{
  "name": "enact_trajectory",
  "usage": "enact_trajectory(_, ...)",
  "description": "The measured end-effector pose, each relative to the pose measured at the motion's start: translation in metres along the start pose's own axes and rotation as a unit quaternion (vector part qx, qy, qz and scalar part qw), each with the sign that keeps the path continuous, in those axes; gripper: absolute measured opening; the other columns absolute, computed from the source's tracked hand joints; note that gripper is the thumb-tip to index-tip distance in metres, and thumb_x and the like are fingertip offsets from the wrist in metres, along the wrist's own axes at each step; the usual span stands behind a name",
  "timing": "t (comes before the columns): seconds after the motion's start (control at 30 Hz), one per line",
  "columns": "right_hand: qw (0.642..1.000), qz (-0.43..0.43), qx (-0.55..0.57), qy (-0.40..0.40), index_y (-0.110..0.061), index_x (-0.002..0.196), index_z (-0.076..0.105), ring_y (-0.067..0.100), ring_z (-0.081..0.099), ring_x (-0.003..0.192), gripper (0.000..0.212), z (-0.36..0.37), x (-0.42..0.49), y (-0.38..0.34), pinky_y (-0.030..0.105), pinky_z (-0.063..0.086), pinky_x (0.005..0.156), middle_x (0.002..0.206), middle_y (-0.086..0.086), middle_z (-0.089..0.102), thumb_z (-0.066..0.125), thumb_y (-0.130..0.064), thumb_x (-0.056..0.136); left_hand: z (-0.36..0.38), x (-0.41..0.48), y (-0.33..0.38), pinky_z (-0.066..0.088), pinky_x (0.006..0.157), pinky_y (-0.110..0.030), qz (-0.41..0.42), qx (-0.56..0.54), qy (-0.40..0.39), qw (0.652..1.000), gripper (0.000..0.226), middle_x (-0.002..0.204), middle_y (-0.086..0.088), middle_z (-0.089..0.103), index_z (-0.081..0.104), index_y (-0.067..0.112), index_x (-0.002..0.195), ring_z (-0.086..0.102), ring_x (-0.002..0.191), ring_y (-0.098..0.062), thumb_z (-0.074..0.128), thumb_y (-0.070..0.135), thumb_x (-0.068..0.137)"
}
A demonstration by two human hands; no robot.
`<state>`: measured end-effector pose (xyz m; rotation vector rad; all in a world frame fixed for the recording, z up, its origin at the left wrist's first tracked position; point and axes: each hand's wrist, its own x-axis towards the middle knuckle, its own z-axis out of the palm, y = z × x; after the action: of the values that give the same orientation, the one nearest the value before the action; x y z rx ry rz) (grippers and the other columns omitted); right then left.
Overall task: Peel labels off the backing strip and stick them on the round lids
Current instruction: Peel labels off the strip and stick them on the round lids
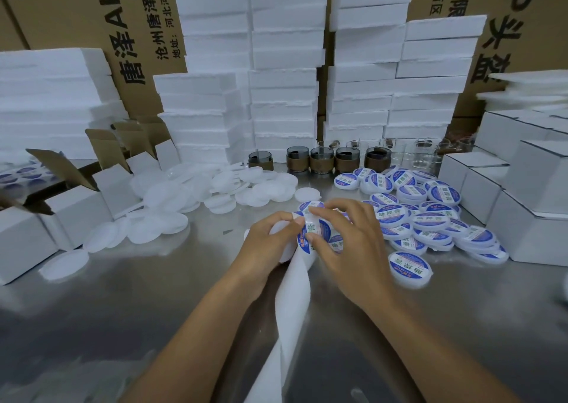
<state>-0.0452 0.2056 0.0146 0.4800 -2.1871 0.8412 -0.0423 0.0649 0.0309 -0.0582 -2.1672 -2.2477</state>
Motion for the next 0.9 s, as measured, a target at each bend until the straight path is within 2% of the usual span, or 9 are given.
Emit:
enact_trajectory(0.1,1.000,-0.017,-0.008,0.002,-0.015,0.106,0.070,0.018,0.047,0.105,0.031,-0.0007,-0.0002,0.0006,0.035,0.040,0.087,0.106,-0.001,0.065,0.075,-0.017,0.076,-0.0003,0.0001,-0.0004,0.051,0.087,-0.039,0.014,0.020,-0.006,1.000,0.020,0.090,-0.007,0.072,0.069,0.023,0.071,0.067,0.085,-0.022,0.062,0.027,0.089)
enact_trajectory(0.2,1.000,-0.008,0.005,-0.018,-0.016,0.106,0.070,0.015,0.045,0.105,0.029,-0.0028,0.0000,0.0010,0.032,0.037,0.088,0.102,-0.002,0.067,0.074,-0.019,0.077,-0.0002,0.0002,-0.0005,0.048,0.095,-0.045,0.022,0.020,-0.017,0.999,0.021,0.098,-0.011,0.072,0.071,0.022,0.075,0.065,0.099,-0.032,0.059,0.028,0.091)
enact_trajectory(0.4,1.000,0.006,-0.006,-0.016,-0.017,0.098,0.072,0.022,0.058,0.102,0.024,-0.0034,0.0005,-0.0002,0.025,0.029,0.088,0.094,0.000,0.069,0.075,-0.022,0.075,-0.0007,0.0002,-0.0004,0.052,0.074,-0.034,0.021,0.005,-0.021,1.000,0.020,0.089,-0.005,0.071,0.070,0.026,0.072,0.066,0.080,-0.019,0.061,0.028,0.089)
enact_trajectory(0.47,1.000,-0.006,-0.015,0.001,-0.016,0.094,0.073,0.023,0.061,0.099,0.023,-0.0032,0.0004,-0.0015,0.034,0.035,0.089,0.091,0.001,0.070,0.075,-0.021,0.072,-0.0015,0.0014,-0.0013,0.053,0.071,-0.032,0.018,-0.005,-0.006,1.000,0.018,0.087,-0.002,0.072,0.070,0.027,0.070,0.066,0.079,-0.018,0.064,0.025,0.087)
enact_trajectory(0.57,1.000,-0.020,-0.011,0.002,-0.016,0.091,0.073,0.022,0.062,0.100,0.019,-0.0031,0.0005,-0.0022,0.043,0.039,0.092,0.092,0.001,0.071,0.076,-0.018,0.072,-0.0017,0.0035,-0.0022,0.053,0.076,-0.038,0.013,-0.012,0.010,1.000,0.017,0.085,-0.001,0.072,0.070,0.027,0.068,0.067,0.078,-0.020,0.066,0.024,0.085)
enact_trajectory(0.63,1.000,-0.029,0.005,-0.002,-0.015,0.089,0.072,0.023,0.063,0.097,0.015,-0.0034,0.0002,-0.0018,0.040,0.039,0.092,0.091,0.000,0.071,0.073,-0.014,0.074,-0.0024,0.0046,-0.0032,0.054,0.076,-0.038,0.012,-0.014,0.023,1.000,0.017,0.084,-0.002,0.072,0.069,0.027,0.067,0.068,0.077,-0.021,0.068,0.024,0.084)
enact_trajectory(0.77,0.999,-0.033,0.013,-0.017,-0.015,0.086,0.071,0.024,0.062,0.089,0.012,-0.0042,0.0001,-0.0027,0.031,0.038,0.084,0.088,-0.001,0.069,0.063,-0.013,0.077,-0.0040,0.0060,-0.0045,0.054,0.064,-0.031,0.005,-0.024,0.051,0.998,0.022,0.084,-0.004,0.072,0.069,0.027,0.065,0.068,0.072,-0.019,0.066,0.022,0.086)
enact_trajectory(0.9,1.000,-0.026,0.008,-0.006,-0.015,0.079,0.068,0.021,0.060,0.086,0.011,-0.0051,0.0005,-0.0041,0.029,0.036,0.081,0.084,-0.005,0.067,0.059,-0.011,0.074,-0.0065,0.0071,-0.0052,0.051,0.077,-0.039,-0.013,-0.029,0.081,0.996,0.024,0.091,-0.004,0.070,0.069,0.029,0.065,0.063,0.080,-0.023,0.065,0.022,0.087)
